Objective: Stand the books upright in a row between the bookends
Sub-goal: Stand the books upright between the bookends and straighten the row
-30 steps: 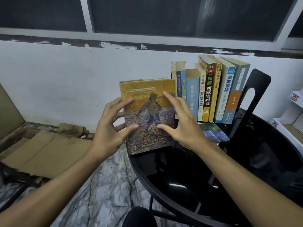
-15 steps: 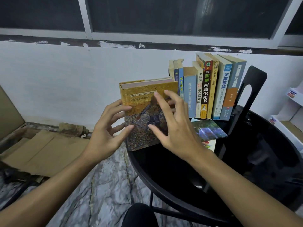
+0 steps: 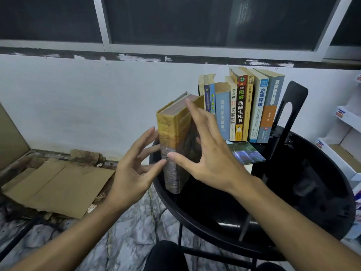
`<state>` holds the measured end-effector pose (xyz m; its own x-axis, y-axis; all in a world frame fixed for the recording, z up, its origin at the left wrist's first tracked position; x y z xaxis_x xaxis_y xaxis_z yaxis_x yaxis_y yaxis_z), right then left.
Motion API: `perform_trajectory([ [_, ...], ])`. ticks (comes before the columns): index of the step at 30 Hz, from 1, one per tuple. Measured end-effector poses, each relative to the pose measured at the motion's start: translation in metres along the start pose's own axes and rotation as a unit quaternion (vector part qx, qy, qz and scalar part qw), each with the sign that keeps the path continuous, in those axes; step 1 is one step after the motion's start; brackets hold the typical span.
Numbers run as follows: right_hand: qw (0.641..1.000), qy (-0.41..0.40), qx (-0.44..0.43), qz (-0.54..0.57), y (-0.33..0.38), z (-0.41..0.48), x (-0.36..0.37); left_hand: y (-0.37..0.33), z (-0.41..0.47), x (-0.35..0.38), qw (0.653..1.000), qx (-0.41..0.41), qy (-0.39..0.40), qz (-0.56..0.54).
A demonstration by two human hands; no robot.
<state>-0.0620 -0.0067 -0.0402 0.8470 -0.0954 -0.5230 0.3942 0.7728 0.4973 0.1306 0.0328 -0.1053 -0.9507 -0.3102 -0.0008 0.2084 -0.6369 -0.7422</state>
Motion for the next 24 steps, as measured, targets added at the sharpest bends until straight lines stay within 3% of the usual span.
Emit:
perform_trajectory([
  [11, 0.999, 0.014, 0.025, 0.031, -0.004, -0.005, -0.041, -0.01, -0.016, 0.05, 0.996, -0.007, 0.082, -0.027],
  [18, 0.998, -0.024, 0.044, -0.026, -0.007, -0.004, -0.059, -0.005, -0.023, 0.081, 0.999, -0.013, 0.044, 0.019],
  [24, 0.994, -0.073, 0.057, -0.058, -0.005, -0.006, -0.058, -0.004, -0.03, 0.096, 0.998, -0.022, 0.058, 0.03],
])
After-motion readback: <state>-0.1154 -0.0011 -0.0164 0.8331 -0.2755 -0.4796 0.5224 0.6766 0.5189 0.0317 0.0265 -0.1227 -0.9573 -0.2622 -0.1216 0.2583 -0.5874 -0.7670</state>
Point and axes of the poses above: each hand's wrist, its own z-axis towards the middle knuckle, its own x-axis out of the palm, y = z × x, the point moved 2 cm from there along z, towards the middle knuckle, and after that the axes turned 10 degrees about -y, right-handed, at the moved point
